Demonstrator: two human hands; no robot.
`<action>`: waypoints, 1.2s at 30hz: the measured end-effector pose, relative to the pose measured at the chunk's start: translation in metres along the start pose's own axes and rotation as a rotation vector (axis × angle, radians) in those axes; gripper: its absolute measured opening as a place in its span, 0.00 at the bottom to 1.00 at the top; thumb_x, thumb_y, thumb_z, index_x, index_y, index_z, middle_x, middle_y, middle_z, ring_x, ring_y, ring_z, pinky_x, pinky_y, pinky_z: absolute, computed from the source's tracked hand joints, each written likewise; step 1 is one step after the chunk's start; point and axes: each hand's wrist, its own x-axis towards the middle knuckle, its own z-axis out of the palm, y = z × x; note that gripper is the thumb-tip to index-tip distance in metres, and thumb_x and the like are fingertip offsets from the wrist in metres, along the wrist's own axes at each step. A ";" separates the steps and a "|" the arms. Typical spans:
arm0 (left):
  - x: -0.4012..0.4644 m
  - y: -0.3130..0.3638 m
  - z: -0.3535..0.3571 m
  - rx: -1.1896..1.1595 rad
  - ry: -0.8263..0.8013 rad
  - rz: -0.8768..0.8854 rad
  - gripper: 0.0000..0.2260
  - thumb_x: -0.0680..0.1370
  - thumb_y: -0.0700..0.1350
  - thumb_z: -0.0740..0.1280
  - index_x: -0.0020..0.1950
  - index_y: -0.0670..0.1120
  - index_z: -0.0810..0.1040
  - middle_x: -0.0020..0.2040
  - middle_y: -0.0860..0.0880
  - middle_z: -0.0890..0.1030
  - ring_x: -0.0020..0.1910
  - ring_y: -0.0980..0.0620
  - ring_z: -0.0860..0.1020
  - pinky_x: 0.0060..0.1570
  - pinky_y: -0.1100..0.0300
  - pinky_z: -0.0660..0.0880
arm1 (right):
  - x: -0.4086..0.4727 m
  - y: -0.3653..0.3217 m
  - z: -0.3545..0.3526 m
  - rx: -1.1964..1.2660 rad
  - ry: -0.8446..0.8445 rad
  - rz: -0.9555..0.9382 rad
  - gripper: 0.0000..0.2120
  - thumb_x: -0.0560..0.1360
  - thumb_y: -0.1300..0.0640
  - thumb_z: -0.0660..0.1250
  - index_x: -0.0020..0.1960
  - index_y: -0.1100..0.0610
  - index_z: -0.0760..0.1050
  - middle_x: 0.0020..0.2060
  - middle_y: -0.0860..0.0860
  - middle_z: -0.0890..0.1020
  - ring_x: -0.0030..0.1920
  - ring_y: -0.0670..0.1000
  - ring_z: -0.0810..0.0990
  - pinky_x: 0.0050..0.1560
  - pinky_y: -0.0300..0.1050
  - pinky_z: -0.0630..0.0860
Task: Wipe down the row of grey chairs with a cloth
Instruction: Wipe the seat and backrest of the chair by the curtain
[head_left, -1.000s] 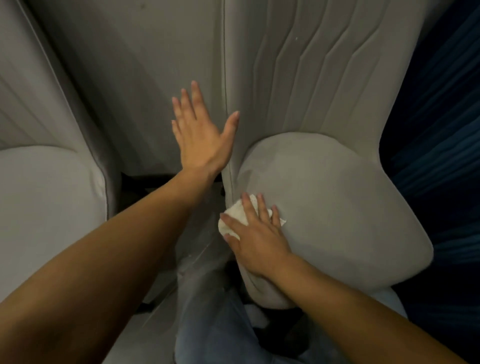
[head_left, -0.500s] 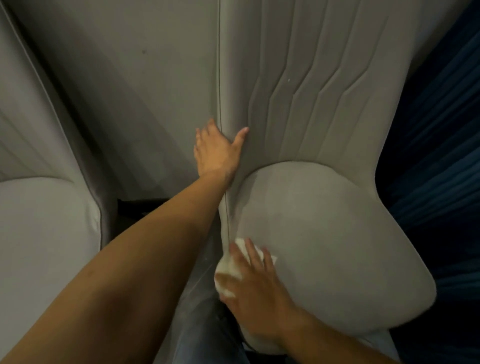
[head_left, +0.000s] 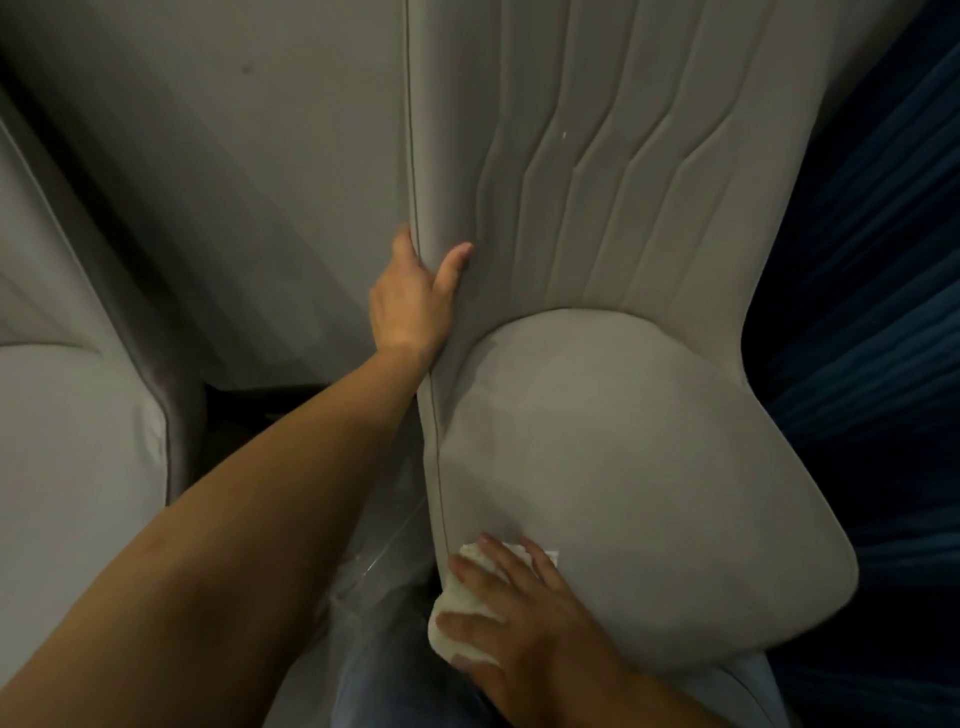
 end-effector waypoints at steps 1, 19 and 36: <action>-0.004 -0.004 -0.001 -0.012 -0.036 -0.016 0.37 0.72 0.73 0.60 0.71 0.49 0.66 0.54 0.46 0.82 0.52 0.41 0.79 0.44 0.54 0.72 | 0.006 0.009 -0.002 0.027 0.049 0.027 0.14 0.82 0.44 0.57 0.66 0.41 0.73 0.73 0.50 0.71 0.74 0.55 0.68 0.73 0.57 0.63; -0.098 -0.040 0.029 0.073 -0.135 -0.437 0.20 0.75 0.57 0.65 0.63 0.52 0.68 0.56 0.46 0.80 0.52 0.40 0.78 0.44 0.51 0.71 | 0.259 0.121 -0.109 0.026 0.534 0.404 0.27 0.81 0.41 0.56 0.79 0.40 0.57 0.81 0.56 0.44 0.79 0.63 0.39 0.75 0.69 0.47; -0.105 -0.041 0.033 0.135 -0.003 -0.236 0.29 0.80 0.66 0.52 0.76 0.53 0.57 0.71 0.48 0.72 0.66 0.46 0.73 0.58 0.48 0.72 | 0.334 0.183 -0.214 -0.456 0.619 0.268 0.27 0.80 0.35 0.49 0.76 0.40 0.63 0.76 0.55 0.66 0.76 0.65 0.61 0.74 0.65 0.52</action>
